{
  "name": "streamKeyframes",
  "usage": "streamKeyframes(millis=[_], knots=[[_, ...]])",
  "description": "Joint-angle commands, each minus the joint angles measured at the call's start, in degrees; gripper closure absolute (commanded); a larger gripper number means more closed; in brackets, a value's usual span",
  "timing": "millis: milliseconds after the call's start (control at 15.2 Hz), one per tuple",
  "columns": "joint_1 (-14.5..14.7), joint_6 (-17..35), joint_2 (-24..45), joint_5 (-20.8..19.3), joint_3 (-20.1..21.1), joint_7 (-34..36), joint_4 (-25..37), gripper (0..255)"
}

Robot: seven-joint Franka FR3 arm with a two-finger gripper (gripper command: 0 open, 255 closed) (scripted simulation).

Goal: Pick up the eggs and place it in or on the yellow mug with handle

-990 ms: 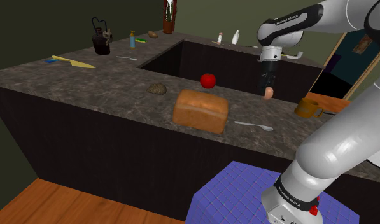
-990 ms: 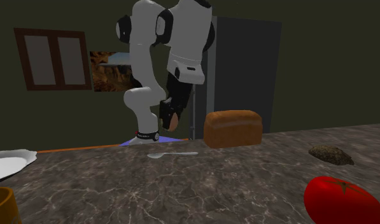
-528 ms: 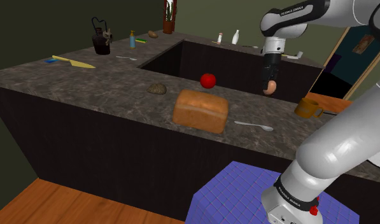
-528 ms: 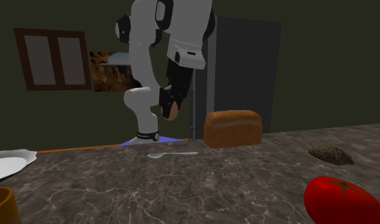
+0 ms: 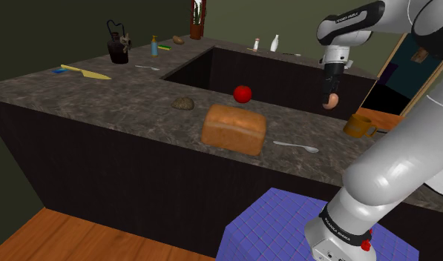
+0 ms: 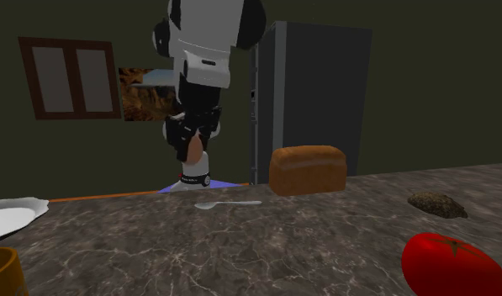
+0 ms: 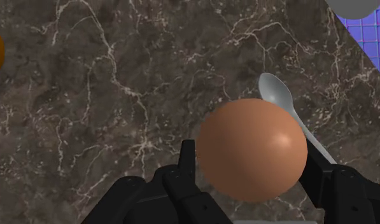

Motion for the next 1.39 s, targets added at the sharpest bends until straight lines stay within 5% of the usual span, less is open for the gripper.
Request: streamKeyframes(millis=[0, 726, 1320], knots=[[-1.4, 0.0, 2.5, 0.0, -1.8, -3.6, 2.6, 255], [-11.8, 0.1, 19.2, 4.7, -8.7, -22.3, 19.3, 255], [-27.4, -5.5, 38.3, 12.9, -9.1, -35.6, 43.9, 255]])
